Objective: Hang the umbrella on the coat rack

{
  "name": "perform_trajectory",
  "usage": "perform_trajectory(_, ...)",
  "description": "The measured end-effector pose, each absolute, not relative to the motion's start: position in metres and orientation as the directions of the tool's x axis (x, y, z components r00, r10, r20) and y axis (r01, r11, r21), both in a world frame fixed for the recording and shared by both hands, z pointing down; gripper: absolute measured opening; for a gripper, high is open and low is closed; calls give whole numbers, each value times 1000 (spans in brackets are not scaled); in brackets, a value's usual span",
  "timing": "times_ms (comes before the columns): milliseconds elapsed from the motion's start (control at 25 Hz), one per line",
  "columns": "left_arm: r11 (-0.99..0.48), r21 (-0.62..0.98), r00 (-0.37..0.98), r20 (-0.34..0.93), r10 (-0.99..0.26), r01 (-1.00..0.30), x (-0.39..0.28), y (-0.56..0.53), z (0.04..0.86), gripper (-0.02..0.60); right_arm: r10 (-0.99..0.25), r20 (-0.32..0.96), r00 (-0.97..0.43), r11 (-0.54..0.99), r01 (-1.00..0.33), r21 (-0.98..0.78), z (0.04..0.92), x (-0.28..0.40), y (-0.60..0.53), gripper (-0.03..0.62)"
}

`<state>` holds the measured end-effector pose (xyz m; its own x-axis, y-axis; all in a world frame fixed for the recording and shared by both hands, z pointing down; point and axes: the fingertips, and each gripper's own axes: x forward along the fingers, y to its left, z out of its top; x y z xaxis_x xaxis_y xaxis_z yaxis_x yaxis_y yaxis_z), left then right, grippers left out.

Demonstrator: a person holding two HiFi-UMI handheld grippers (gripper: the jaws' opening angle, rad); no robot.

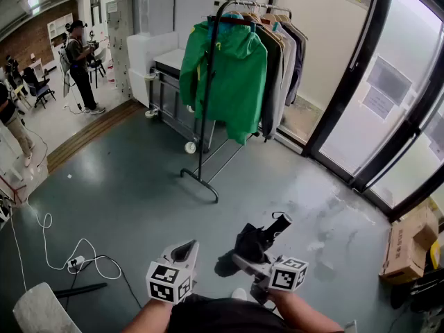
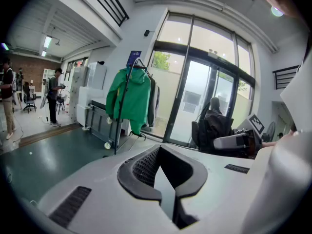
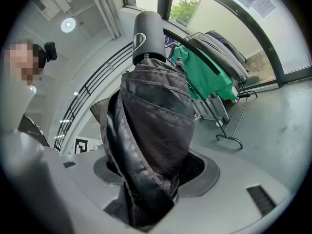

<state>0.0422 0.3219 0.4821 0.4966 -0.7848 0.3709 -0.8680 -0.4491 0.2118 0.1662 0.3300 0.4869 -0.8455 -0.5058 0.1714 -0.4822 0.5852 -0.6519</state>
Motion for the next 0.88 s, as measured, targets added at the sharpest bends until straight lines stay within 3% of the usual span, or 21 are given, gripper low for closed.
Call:
perform_trajectory(640,-427,193,468,358,-808,-884,31,312,475,15,-475,135,-870,638,-446,-628,476,155,322,258)
perform_trajectory(880,-416,202,462,367,-807,-887,15,309,480,15,-449,146,-881,713,-452,-536,471,140,324,258)
